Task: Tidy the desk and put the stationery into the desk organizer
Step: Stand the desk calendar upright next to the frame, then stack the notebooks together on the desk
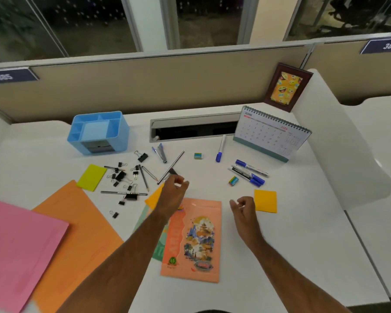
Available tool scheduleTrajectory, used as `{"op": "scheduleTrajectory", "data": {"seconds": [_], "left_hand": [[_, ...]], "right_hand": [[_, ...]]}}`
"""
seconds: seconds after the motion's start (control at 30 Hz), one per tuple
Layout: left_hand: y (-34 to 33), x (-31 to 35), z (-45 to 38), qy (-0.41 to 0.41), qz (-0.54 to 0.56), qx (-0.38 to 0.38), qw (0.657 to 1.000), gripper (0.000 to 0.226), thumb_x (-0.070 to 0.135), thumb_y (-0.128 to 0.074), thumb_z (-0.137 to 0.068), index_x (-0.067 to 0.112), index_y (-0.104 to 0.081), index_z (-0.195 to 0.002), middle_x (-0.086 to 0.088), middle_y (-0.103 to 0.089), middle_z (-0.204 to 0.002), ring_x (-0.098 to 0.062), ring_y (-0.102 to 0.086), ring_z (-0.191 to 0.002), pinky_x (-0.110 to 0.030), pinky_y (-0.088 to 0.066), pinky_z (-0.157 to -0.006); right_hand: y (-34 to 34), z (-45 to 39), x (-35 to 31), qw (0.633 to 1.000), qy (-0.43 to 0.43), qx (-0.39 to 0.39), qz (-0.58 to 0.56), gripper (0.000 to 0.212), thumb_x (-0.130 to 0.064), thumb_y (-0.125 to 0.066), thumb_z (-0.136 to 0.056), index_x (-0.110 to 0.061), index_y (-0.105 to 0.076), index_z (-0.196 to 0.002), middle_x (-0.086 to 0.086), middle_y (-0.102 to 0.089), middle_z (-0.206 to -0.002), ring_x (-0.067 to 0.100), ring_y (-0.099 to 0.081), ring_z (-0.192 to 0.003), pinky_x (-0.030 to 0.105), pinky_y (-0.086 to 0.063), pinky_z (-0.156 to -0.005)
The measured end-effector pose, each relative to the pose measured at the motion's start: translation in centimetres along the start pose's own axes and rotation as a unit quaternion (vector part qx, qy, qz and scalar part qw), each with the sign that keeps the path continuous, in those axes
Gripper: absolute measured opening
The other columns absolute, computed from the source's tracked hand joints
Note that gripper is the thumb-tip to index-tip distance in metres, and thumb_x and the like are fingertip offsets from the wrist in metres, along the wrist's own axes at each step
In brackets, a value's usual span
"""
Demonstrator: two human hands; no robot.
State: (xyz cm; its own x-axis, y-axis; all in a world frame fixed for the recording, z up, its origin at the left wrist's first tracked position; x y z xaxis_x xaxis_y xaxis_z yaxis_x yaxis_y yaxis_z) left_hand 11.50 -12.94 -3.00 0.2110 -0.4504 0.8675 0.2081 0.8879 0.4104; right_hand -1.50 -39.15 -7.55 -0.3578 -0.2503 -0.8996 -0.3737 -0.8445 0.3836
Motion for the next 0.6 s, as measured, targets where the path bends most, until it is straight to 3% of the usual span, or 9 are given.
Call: {"op": "scheduleTrajectory", "data": {"seconds": [0.07, 0.13, 0.23, 0.4, 0.5, 0.6], "left_hand": [[0.2, -2.8, 2.3, 0.025, 0.002, -0.014, 1.000, 0.013, 0.023, -0.066, -0.099, 0.016, -0.058, -0.106, -0.004, -0.061, -0.105, -0.025, -0.060, -0.082, -0.030, -0.053, -0.068], [0.6, -5.2, 4.6, 0.045, -0.020, -0.021, 0.999, 0.017, 0.025, -0.068, -0.097, 0.018, -0.057, -0.107, -0.003, -0.060, -0.107, -0.020, -0.061, -0.089, -0.033, -0.053, -0.074], [2.2, -8.6, 7.0, 0.063, -0.073, 0.020, 0.995, 0.026, 0.031, -0.073, -0.092, 0.024, -0.056, -0.110, -0.001, -0.058, -0.112, -0.020, -0.061, -0.102, -0.040, -0.055, -0.087], [3.7, -10.3, 10.5, 0.103, -0.102, 0.055, 0.988, 0.023, 0.027, -0.068, -0.094, 0.023, -0.057, -0.114, 0.003, -0.050, -0.116, -0.016, -0.057, -0.104, -0.039, -0.052, -0.092], [3.1, -10.8, 11.7, 0.116, -0.081, 0.035, 0.989, 0.032, 0.029, -0.066, -0.097, 0.020, -0.055, -0.126, 0.002, -0.051, -0.120, -0.013, -0.060, -0.098, -0.036, -0.053, -0.088], [2.4, -11.3, 12.0, 0.147, -0.028, 0.028, 0.988, 0.038, 0.028, -0.072, -0.093, 0.019, -0.056, -0.126, 0.002, -0.059, -0.119, -0.009, -0.062, -0.097, -0.028, -0.049, -0.079]], "right_hand": [[-1.6, 1.1, 1.5, 0.998, -0.019, -0.039, 0.050, 0.029, -0.026, -0.071, -0.094, -0.017, -0.048, -0.109, 0.004, -0.052, -0.106, 0.018, -0.056, -0.094, 0.027, -0.048, -0.083], [-2.6, 2.2, 2.1, 0.994, -0.022, -0.062, 0.091, 0.034, -0.025, -0.073, -0.093, -0.019, -0.047, -0.113, 0.003, -0.051, -0.109, 0.015, -0.057, -0.090, 0.030, -0.051, -0.084], [-3.7, 3.6, 2.4, 0.988, -0.032, -0.092, 0.122, 0.038, -0.026, -0.074, -0.092, -0.021, -0.048, -0.119, 0.002, -0.051, -0.112, 0.019, -0.059, -0.087, 0.033, -0.055, -0.083], [-5.9, 6.4, 1.8, 0.972, -0.041, -0.185, 0.142, 0.067, -0.031, -0.085, -0.082, -0.029, -0.043, -0.135, -0.005, -0.041, -0.119, 0.012, -0.056, -0.103, 0.018, -0.051, -0.074], [-6.3, 6.9, 2.4, 0.968, -0.043, -0.190, 0.159, 0.080, -0.038, -0.088, -0.075, -0.034, -0.041, -0.139, -0.005, -0.038, -0.123, 0.017, -0.057, -0.112, 0.036, -0.060, -0.088], [-6.4, 6.9, 2.9, 0.963, -0.040, -0.188, 0.190, 0.084, -0.041, -0.087, -0.074, -0.039, -0.037, -0.141, -0.006, -0.037, -0.125, 0.021, -0.057, -0.118, 0.048, -0.060, -0.092]]}}
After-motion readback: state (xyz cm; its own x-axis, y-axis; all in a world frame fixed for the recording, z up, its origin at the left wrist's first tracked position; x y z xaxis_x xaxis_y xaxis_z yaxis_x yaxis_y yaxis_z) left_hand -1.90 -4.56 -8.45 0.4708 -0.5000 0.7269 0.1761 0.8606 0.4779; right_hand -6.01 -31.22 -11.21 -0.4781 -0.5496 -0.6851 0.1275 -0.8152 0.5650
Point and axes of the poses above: each hand's wrist, its own z-axis away from the middle knuckle, its own y-axis out of the back of the hand, x = y × z, the point moved 10 cm from there along -z, towards the middle knuckle
